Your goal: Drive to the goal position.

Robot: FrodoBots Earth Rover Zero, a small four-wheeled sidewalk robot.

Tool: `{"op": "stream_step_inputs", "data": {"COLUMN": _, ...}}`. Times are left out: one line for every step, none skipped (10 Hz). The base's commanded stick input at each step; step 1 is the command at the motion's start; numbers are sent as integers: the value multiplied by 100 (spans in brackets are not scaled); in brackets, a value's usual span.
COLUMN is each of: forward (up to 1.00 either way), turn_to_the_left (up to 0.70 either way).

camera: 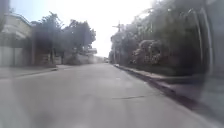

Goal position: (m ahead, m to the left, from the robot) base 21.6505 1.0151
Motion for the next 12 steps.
{"op": "stream_step_inputs", "data": {"forward": 100, "turn_to_the_left": 0}}
{"op": "stream_step_inputs", "data": {"forward": 100, "turn_to_the_left": 0}}
{"op": "stream_step_inputs", "data": {"forward": 100, "turn_to_the_left": 0}}
{"op": "stream_step_inputs", "data": {"forward": 100, "turn_to_the_left": 0}}
{"op": "stream_step_inputs", "data": {"forward": 100, "turn_to_the_left": 0}}
{"op": "stream_step_inputs", "data": {"forward": 100, "turn_to_the_left": 0}}
{"op": "stream_step_inputs", "data": {"forward": 100, "turn_to_the_left": 0}}
{"op": "stream_step_inputs", "data": {"forward": 100, "turn_to_the_left": 0}}
{"op": "stream_step_inputs", "data": {"forward": 100, "turn_to_the_left": 0}}
{"op": "stream_step_inputs", "data": {"forward": 100, "turn_to_the_left": 0}}
{"op": "stream_step_inputs", "data": {"forward": 100, "turn_to_the_left": 0}}
{"op": "stream_step_inputs", "data": {"forward": 100, "turn_to_the_left": 0}}
